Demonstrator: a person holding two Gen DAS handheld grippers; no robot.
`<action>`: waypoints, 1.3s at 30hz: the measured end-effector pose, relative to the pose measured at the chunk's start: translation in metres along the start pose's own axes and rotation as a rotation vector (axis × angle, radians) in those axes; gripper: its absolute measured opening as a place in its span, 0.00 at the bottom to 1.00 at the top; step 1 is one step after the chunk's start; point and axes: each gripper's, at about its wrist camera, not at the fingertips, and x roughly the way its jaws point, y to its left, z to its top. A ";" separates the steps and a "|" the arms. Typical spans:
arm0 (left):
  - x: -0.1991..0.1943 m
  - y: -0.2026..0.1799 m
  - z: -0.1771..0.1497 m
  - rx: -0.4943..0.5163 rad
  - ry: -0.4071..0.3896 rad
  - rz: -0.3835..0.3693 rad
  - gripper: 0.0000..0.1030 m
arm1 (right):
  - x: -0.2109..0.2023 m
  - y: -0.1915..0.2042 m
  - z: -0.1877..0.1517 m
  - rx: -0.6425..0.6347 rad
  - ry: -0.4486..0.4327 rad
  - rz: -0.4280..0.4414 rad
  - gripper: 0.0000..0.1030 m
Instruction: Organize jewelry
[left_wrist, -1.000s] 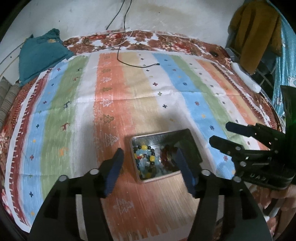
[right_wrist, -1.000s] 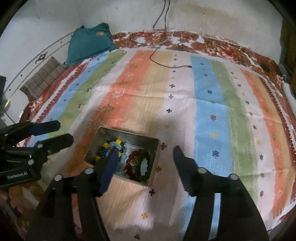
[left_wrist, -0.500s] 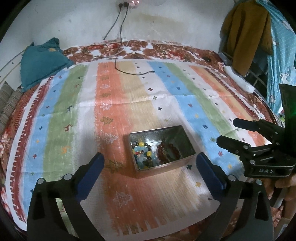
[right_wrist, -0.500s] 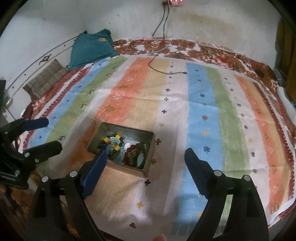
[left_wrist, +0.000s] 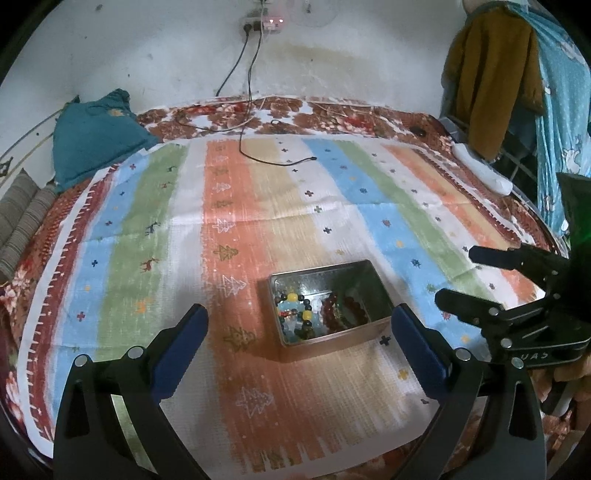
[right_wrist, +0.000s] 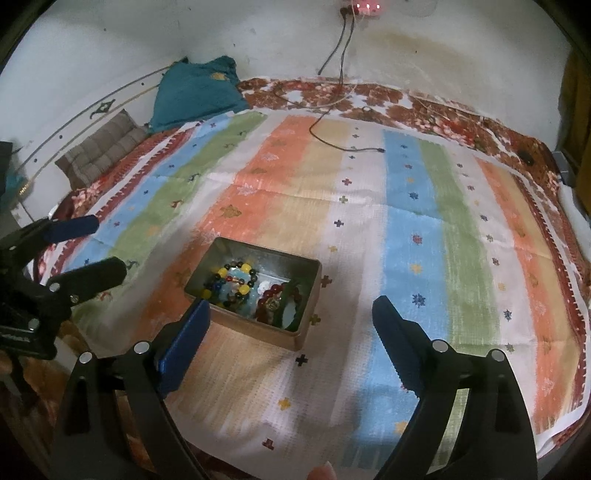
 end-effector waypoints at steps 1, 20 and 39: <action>0.000 0.000 0.000 0.002 0.000 0.009 0.94 | -0.002 -0.001 0.000 0.003 -0.010 -0.001 0.87; -0.006 -0.013 -0.003 0.064 -0.033 0.025 0.95 | -0.018 0.001 -0.003 0.007 -0.090 0.004 0.90; -0.015 -0.016 -0.004 0.065 -0.072 0.011 0.94 | -0.028 -0.003 -0.005 0.031 -0.129 0.019 0.94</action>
